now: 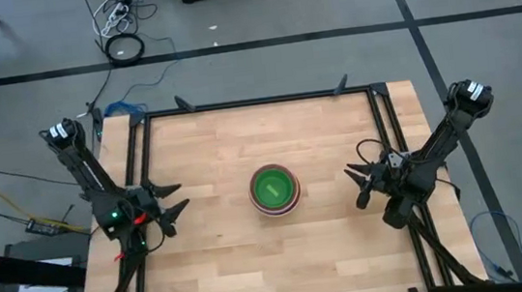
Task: Nest bowls inside each other
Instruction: Return to Home Position
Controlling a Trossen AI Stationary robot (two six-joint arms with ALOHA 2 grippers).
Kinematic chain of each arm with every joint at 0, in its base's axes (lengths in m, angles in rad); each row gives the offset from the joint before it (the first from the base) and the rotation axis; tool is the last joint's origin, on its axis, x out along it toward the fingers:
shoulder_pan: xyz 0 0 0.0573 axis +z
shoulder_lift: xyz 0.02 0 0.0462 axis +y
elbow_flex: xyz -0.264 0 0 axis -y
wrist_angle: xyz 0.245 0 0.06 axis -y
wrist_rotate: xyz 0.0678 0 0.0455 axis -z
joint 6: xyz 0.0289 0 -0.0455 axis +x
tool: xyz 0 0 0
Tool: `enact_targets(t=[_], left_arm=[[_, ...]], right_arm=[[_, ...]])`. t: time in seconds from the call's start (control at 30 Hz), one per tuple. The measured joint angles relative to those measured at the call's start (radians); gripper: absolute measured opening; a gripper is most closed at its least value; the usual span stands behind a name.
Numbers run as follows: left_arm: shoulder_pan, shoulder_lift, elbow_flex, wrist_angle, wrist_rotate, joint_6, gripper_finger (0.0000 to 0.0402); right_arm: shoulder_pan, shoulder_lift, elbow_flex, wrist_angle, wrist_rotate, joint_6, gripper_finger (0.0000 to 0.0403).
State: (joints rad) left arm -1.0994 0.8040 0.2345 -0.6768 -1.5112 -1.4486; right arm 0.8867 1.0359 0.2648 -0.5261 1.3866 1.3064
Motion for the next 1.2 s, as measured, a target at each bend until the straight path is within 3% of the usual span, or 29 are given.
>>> enact_targets(t=[0.13,0.4,0.7,0.97,1.07,1.2], left_arm=[[0.033,0.001,-0.061,0.089,0.026,0.009,0.0284],[0.084,0.009,-0.101,0.209,0.065,0.174,0.0284],[0.125,0.016,-0.101,0.207,0.088,0.295,0.0284],[0.139,0.021,-0.101,0.208,0.094,0.373,0.0284],[0.139,0.021,-0.102,0.213,0.109,0.374,0.0284],[0.139,0.021,-0.103,0.218,0.149,0.373,0.0284]], right_arm=[[0.000,0.000,-0.044,0.041,0.024,0.026,0.0075],[-0.001,0.000,-0.076,0.059,0.001,0.140,0.0075],[-0.001,0.000,-0.104,0.065,-0.002,0.088,0.0075],[-0.011,0.035,-0.163,0.213,0.005,0.001,0.0075],[-0.012,0.045,-0.168,0.244,-0.048,0.020,0.0075],[-0.012,0.044,-0.169,0.293,-0.197,0.034,0.0075]])
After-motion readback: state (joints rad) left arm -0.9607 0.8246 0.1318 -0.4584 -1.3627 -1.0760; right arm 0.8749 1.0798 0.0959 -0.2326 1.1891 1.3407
